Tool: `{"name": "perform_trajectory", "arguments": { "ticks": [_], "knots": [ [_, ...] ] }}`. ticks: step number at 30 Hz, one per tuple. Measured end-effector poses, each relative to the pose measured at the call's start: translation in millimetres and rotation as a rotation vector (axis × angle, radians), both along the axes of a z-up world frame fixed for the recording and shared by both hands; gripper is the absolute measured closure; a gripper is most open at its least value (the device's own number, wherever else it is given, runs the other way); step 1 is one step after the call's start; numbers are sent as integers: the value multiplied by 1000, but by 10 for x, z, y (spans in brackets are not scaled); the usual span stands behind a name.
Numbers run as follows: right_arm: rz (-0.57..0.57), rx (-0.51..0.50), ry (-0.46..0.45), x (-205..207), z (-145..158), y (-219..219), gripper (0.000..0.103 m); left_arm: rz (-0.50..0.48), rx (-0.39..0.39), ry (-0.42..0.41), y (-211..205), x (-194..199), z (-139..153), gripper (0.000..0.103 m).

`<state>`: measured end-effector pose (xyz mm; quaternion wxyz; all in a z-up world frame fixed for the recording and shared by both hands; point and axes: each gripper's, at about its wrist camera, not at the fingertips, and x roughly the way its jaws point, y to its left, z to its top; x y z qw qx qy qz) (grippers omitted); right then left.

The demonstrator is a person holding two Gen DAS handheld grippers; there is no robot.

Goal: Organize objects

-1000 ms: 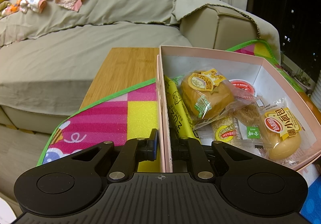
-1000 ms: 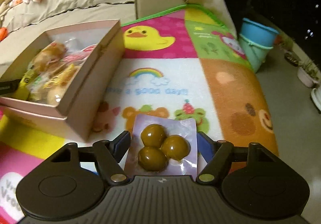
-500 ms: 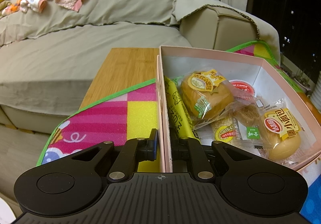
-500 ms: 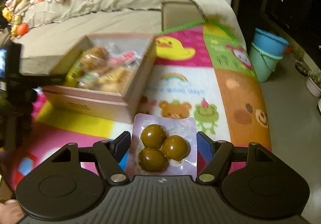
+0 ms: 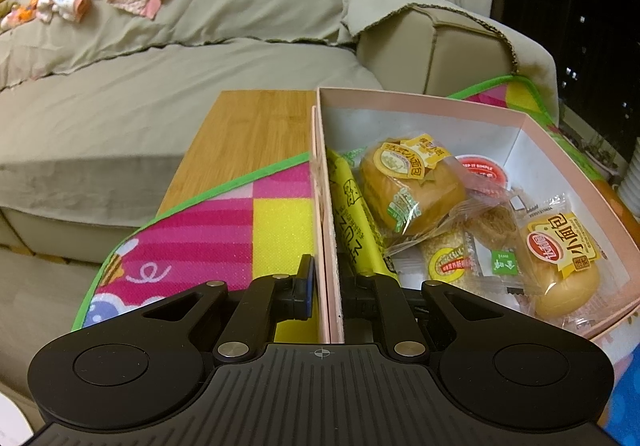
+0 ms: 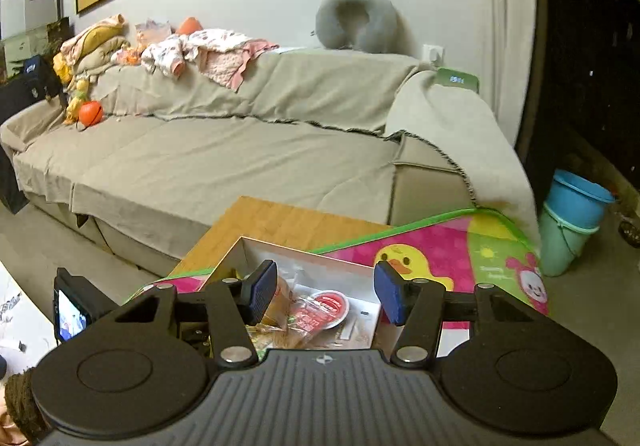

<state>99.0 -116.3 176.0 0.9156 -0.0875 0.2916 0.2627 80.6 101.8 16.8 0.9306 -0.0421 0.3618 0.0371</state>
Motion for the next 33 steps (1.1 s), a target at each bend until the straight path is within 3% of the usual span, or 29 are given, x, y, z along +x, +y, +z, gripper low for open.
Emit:
{"name": "perform_trajectory", "arguments": {
  "ticks": [3,5,10,14,23,26,29,33],
  "knots": [
    [35,-60,28,-85,-195,1,46,-4,-1,-4,7,-10,3,91],
    [49,-96,83,-199,-408,-61,37,-5,-1,-5,4,-7,5,91],
    [106,-185,228,-557,-1019,-172,31,-8,1,0,-3,-3,6,91],
    [194,-189,279,-773,-1296,-17,25,-15,9,10,-16,20,10,90],
    [428,-199,157,-919,-1579,695,18,-39,36,31,-34,62,24,90],
    [450,-191,151,-887,-1646,819,17,-39,35,30,-32,64,25,90],
    [446,-160,184,-862,-1604,805,25,-39,34,30,-33,66,28,90],
    [427,-208,176,-986,-1546,580,31,-38,24,23,-26,65,26,90]
  ]
}}
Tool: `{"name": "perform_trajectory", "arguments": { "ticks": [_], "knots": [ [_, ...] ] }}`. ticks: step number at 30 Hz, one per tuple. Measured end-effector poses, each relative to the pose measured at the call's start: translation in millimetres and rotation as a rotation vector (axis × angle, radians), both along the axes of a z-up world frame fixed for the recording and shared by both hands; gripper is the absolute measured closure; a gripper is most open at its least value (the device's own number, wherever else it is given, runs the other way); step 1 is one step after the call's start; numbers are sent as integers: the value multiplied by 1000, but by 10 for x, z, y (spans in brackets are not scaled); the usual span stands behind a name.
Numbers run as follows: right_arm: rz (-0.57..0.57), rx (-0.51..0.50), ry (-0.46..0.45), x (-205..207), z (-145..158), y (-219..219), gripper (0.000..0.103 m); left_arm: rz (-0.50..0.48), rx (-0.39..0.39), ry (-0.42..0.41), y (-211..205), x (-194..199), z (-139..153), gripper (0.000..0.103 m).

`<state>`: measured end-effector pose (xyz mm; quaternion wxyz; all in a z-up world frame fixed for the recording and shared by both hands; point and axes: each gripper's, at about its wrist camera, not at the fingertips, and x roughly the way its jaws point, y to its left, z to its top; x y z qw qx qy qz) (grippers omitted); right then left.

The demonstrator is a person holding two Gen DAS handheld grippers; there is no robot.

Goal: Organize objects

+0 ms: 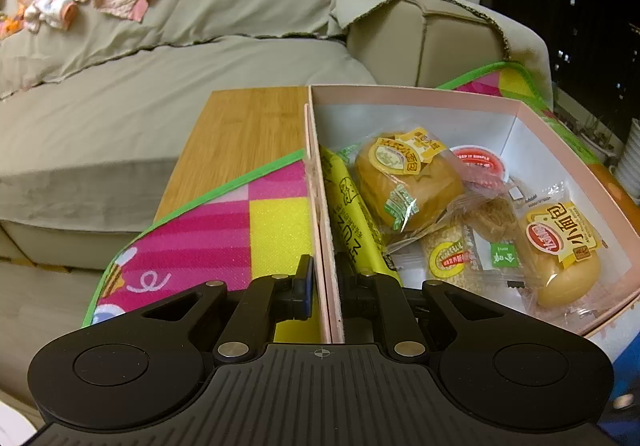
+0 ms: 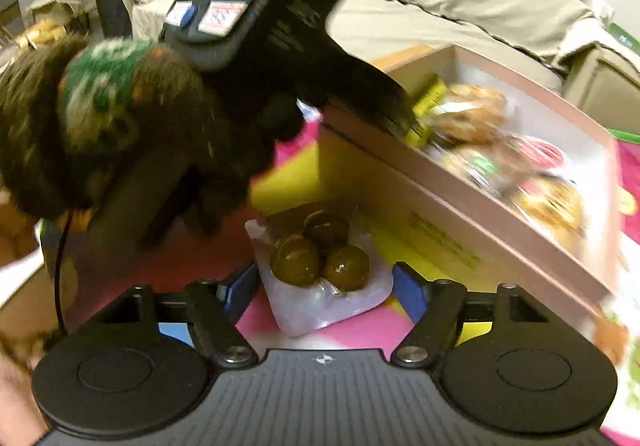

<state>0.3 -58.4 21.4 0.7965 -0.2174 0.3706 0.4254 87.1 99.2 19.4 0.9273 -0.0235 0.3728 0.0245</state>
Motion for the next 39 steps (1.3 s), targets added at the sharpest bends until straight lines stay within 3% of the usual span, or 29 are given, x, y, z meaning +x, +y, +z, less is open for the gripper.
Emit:
{"name": "perform_trajectory", "arguments": {
  "ticks": [5,8,17,22,28,32,34,39],
  "knots": [
    [-87,-59,-20,-108,29,-455,30,8,-11,-7,10,-16,-10,90],
    [-139,-73,-20,-123,65,-624,22,13,-15,-7,13,-25,-19,90],
    [-150,-10,1,62,-19,-472,18,38,-13,-6,-9,-59,-29,90],
    [-118,-12,8,60,-36,-354,41,44,-17,-9,-10,-81,-37,90],
    [-126,-29,37,-23,117,-514,44,47,-22,-15,0,-93,-41,90],
    [-140,16,9,29,468,-616,45,50,-30,-20,14,-102,-39,90],
    [-163,37,-36,134,695,-615,78,55,-37,-22,25,-106,-40,90],
    [-282,127,-88,651,1125,-572,78,55,-42,-21,32,-112,-40,90]
  ]
}}
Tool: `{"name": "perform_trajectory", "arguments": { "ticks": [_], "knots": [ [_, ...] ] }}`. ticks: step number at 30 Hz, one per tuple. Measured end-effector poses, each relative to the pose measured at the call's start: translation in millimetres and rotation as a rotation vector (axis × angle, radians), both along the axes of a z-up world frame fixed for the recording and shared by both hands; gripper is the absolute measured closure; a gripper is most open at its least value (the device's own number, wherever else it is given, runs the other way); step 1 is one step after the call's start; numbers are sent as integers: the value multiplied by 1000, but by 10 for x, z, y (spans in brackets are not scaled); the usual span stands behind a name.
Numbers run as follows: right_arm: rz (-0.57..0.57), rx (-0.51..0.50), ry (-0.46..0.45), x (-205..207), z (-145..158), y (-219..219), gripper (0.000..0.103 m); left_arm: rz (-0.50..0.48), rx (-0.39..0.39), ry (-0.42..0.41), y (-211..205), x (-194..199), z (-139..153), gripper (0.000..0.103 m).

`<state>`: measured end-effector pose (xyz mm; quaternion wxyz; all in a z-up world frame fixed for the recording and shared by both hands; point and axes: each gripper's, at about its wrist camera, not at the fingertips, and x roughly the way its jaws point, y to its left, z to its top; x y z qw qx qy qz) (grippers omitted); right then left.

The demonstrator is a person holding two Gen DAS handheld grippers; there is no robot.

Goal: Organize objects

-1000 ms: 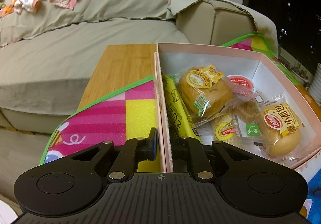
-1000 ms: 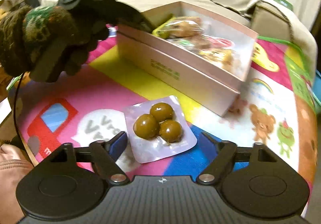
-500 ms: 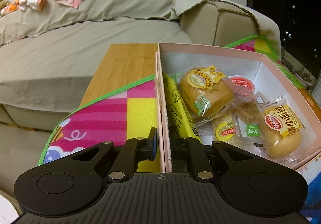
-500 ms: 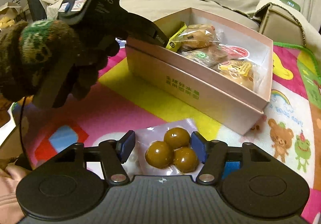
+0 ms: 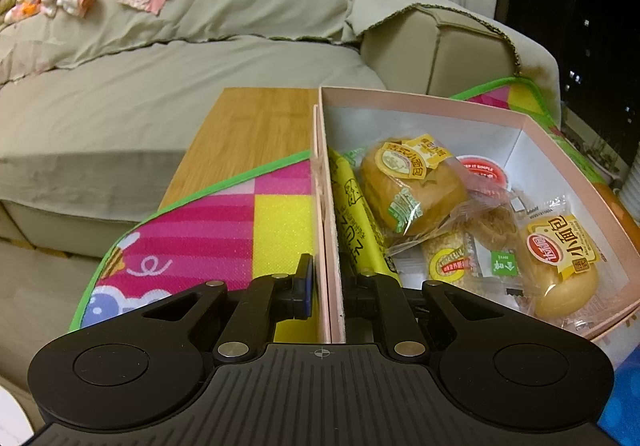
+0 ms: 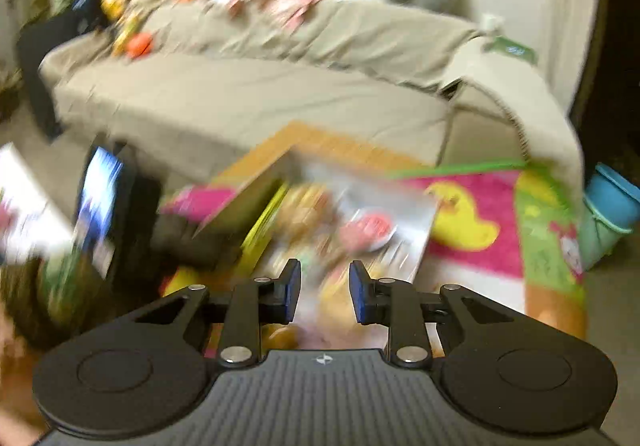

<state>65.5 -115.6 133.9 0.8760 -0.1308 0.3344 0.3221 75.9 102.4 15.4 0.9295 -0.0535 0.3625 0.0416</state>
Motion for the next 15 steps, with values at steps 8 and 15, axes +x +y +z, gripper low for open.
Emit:
{"name": "perform_trajectory", "arguments": {
  "ticks": [8,15],
  "knots": [
    [79,-56,56,-133,-308,69,50,-12,4,-3,9,-15,-4,90],
    [201,-149,38,-671,-664,109,19,-16,8,-2,16,-24,-5,90]
  ]
}}
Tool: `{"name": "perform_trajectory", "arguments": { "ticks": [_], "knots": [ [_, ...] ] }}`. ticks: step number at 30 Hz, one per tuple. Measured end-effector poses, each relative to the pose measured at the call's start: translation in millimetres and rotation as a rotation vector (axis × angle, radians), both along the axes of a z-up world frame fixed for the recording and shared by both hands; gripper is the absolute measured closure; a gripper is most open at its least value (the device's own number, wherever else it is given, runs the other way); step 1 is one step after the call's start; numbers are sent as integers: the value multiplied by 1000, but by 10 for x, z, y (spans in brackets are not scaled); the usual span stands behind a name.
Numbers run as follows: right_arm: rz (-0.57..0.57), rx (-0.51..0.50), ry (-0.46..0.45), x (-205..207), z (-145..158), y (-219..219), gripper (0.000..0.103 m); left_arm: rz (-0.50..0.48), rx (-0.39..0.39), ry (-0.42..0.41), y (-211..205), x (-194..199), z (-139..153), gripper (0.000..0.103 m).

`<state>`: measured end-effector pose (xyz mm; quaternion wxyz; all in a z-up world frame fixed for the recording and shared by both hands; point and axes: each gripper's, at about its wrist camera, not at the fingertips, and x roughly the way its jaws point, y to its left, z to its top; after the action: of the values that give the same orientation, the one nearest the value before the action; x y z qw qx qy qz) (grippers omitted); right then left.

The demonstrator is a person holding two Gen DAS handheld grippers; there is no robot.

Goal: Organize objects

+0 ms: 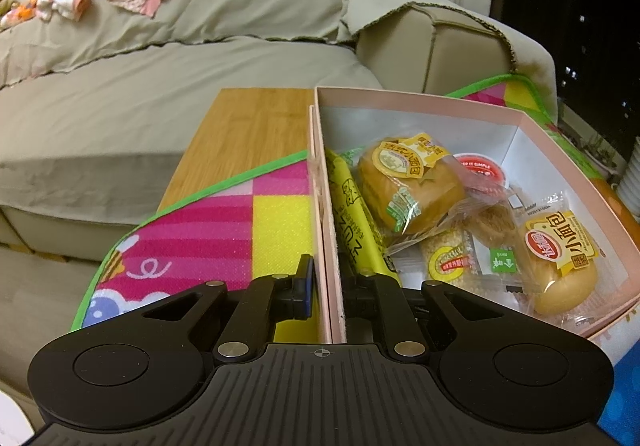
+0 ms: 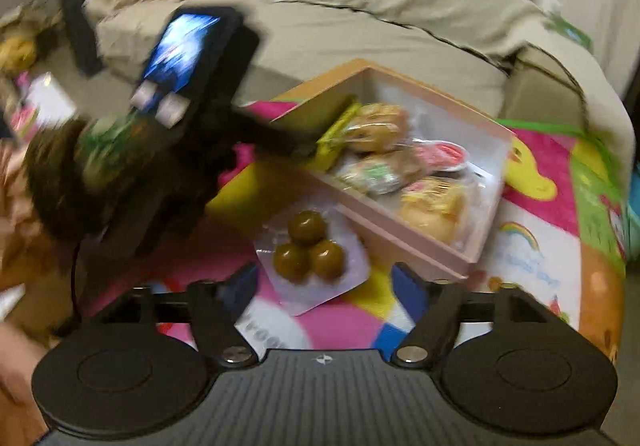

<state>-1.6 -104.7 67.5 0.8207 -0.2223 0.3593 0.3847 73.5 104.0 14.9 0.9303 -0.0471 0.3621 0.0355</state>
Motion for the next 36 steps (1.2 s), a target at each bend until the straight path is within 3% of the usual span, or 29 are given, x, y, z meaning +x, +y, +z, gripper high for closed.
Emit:
{"name": "perform_trajectory", "arguments": {
  "ticks": [2,4,9,11,14,16,20,23,24,27,29,32,34,36],
  "knots": [
    [48,-48,-82,-129,-73,97,17,0,0,0,-1,2,1,90],
    [67,-66,-105,-133,-159,188,15,-1,0,0,-1,2,1,90],
    [88,-46,-32,33,-439,359,3,-1,0,0,0,2,2,90],
    [91,-55,1,134,-578,438,3,0,0,1,1,2,1,90],
    [68,-7,115,335,-639,440,1,0,0,0,-1,3,2,90],
    [46,10,139,364,-596,394,9,0,0,0,0,3,2,90],
    [57,-20,116,172,-522,259,15,0,0,0,1,1,2,90],
    [42,-17,120,41,-430,98,27,0,0,0,-1,2,2,90],
    [20,-16,121,14,-383,33,44,0,0,0,-1,2,2,90],
    [-15,2,137,4,-270,-140,51,0,0,0,-2,4,4,90],
    [-36,1,127,11,-237,-217,51,0,1,1,-1,2,3,90],
    [-47,-10,136,43,-288,-238,36,0,0,0,-1,3,4,90],
    [-15,-9,139,27,-322,-175,21,0,1,1,-1,3,4,90],
    [33,-20,128,0,-402,-105,17,0,1,1,-2,4,4,90]
  ]
}}
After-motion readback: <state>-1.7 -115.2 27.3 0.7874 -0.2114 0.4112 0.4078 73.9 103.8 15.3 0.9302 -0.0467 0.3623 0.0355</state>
